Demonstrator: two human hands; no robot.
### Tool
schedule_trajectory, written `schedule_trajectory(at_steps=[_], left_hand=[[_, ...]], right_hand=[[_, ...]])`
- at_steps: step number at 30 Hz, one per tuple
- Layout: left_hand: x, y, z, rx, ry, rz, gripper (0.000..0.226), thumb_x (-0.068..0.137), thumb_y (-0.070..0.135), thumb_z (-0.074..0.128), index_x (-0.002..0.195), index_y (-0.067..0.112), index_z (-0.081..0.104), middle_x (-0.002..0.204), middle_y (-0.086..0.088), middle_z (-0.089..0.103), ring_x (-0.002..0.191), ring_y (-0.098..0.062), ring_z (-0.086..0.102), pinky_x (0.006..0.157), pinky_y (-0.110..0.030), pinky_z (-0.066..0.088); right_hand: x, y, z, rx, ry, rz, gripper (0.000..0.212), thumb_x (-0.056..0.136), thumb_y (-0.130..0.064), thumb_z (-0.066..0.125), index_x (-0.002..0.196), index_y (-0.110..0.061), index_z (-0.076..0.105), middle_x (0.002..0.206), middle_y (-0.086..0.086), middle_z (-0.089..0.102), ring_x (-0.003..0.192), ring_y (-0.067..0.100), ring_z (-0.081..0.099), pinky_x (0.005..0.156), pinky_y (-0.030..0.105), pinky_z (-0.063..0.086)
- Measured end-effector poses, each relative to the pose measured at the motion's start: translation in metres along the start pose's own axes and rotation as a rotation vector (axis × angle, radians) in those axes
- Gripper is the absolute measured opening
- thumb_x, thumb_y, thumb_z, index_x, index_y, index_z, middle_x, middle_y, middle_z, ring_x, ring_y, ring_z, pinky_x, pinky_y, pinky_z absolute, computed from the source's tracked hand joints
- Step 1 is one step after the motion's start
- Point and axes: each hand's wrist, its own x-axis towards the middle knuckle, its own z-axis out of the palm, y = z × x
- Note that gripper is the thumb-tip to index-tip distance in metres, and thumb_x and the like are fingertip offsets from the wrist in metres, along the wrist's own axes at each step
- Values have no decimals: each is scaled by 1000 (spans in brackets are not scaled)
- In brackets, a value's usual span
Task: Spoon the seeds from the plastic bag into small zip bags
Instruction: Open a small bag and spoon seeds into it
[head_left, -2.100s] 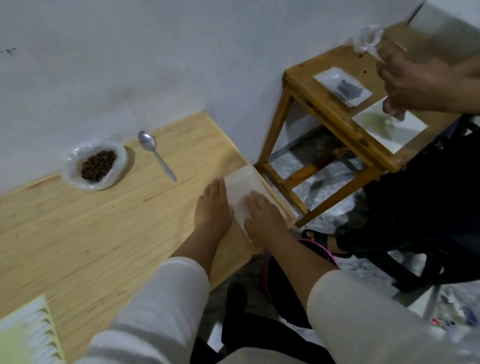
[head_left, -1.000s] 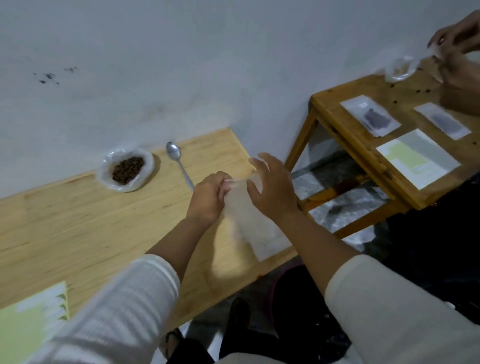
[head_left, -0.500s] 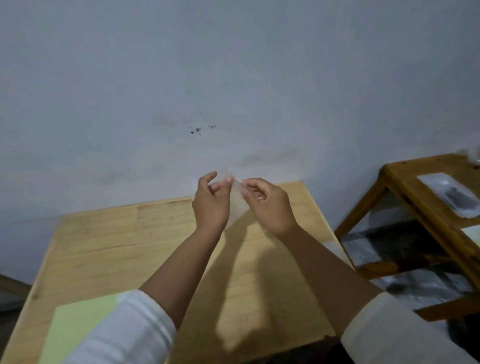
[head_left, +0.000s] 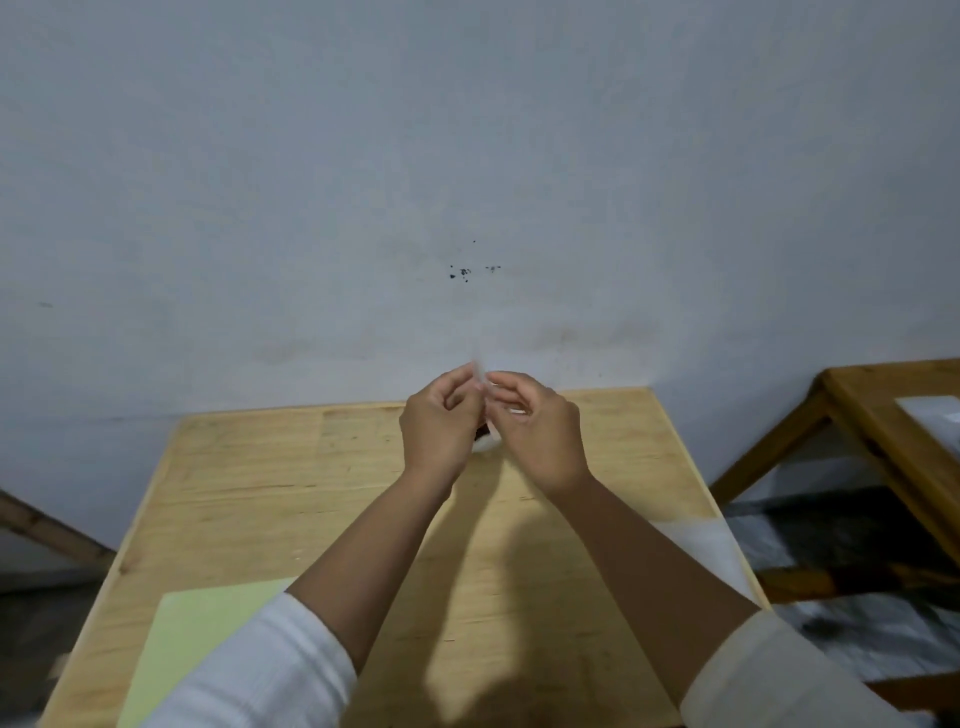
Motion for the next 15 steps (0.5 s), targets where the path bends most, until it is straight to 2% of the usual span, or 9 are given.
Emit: schedule_trajectory(at_steps=[3, 6, 9, 11, 15], left_hand=[[-5, 1, 8, 97, 90, 60, 26, 88, 16, 57, 112, 23, 67, 80, 9, 70, 72, 0, 63, 68, -10, 48], [-4, 3, 17, 138, 130, 86, 26, 89, 19, 58, 113, 23, 67, 87, 9, 72, 72, 4, 62, 68, -8, 47], [-2, 4, 24, 143, 175, 117, 25, 90, 19, 59, 114, 22, 67, 84, 7, 72, 67, -2, 62, 69, -14, 50], [0, 4, 28, 141, 194, 125, 25, 90, 18, 59, 113, 22, 67, 79, 9, 71, 66, -8, 64, 70, -22, 53], [7, 3, 30, 221, 196, 153, 27, 90, 14, 58, 115, 20, 66, 82, 12, 69, 72, -7, 65, 70, -10, 48]], right_hand=[[2, 1, -4, -44, 16, -39, 33, 86, -4, 60, 117, -16, 60, 82, -13, 67, 77, -14, 61, 71, 3, 45], [10, 2, -10, -94, 5, -95, 26, 86, -1, 58, 106, -17, 60, 70, -17, 64, 69, -10, 61, 64, 5, 45], [20, 3, -10, -107, -12, -118, 22, 87, -1, 55, 96, -18, 67, 83, -4, 69, 77, -4, 62, 66, 5, 45], [25, 6, -10, -87, -19, -102, 21, 89, -5, 56, 96, -19, 70, 92, -1, 69, 80, 0, 62, 68, 5, 45], [35, 10, -11, -26, -49, -30, 21, 86, -5, 61, 100, -17, 72, 89, -4, 70, 77, -4, 62, 71, 4, 45]])
